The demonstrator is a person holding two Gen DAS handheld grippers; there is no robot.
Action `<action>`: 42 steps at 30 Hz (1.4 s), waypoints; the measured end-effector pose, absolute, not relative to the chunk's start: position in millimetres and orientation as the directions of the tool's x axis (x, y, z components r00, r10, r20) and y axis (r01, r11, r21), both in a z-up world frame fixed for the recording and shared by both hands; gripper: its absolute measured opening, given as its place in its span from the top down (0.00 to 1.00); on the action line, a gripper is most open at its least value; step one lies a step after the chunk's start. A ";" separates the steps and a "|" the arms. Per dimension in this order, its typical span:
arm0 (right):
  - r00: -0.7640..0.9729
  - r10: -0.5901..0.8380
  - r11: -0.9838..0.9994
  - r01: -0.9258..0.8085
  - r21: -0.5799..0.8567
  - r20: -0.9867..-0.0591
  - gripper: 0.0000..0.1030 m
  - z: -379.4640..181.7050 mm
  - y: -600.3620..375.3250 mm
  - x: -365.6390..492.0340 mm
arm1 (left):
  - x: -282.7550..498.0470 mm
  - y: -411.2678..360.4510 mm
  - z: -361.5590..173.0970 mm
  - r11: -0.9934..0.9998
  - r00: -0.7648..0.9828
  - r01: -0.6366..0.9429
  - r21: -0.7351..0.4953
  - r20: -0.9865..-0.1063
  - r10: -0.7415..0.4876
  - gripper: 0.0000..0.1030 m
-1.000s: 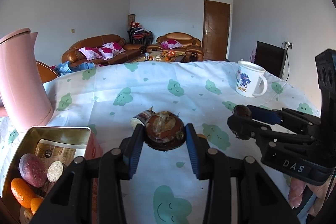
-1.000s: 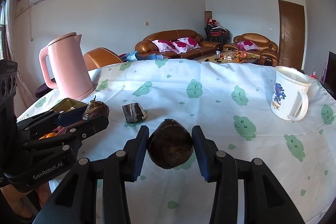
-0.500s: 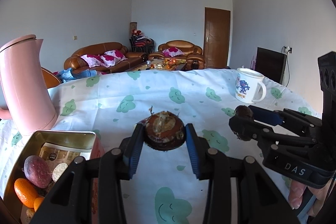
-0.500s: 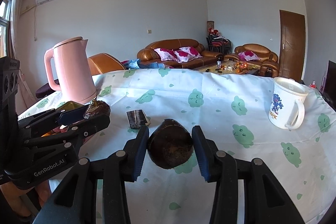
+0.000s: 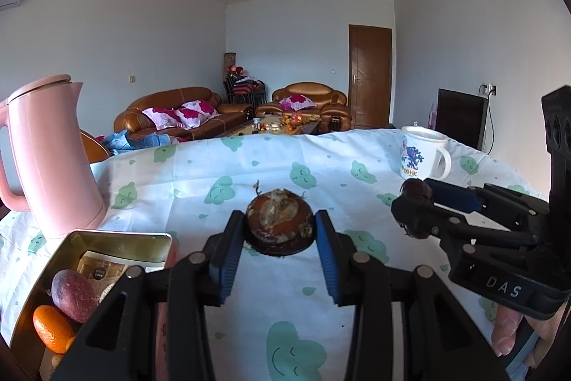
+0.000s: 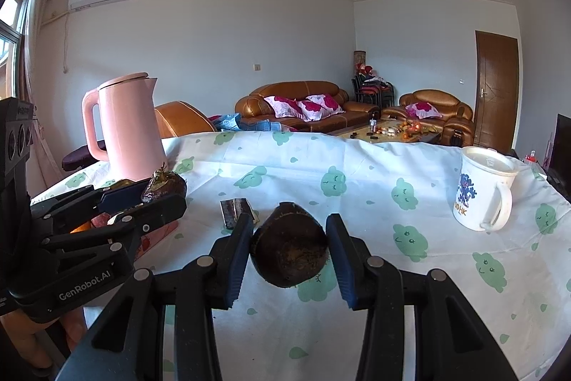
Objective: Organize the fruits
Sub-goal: 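Lift both held brown cakes and carry them toward the pink tin box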
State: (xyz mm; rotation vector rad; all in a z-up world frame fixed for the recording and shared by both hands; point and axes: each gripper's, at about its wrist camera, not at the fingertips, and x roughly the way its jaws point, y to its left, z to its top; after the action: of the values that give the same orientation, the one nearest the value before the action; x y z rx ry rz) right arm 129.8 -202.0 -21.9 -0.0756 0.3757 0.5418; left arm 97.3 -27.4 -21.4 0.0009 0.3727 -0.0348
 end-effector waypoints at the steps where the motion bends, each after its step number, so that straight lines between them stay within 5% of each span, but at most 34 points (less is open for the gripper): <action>1: 0.793 0.490 0.856 -0.517 0.025 -0.361 0.57 -21.5 -202.3 128.2 | 96.2 -27.5 -21.2 0.999 0.932 0.032 -0.003 -0.360 -0.031 0.60; 22: 0.815 0.508 0.848 -0.531 -0.006 -0.278 0.57 -14.9 -203.0 110.5 | 76.9 -22.3 -16.4 1.000 0.952 -0.015 -0.002 -0.305 0.013 0.60; 42: 0.773 0.548 0.813 -0.582 -0.012 -0.320 0.57 -14.4 -172.2 103.3 | 60.3 -4.5 -16.6 0.999 0.947 -0.032 -0.003 -0.321 0.030 0.60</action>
State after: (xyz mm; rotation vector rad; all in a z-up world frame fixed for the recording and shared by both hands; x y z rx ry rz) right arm 103.3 -172.2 -14.4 -0.1127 0.3114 0.6134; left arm 60.3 -4.5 -16.6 -0.0078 0.3268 0.0315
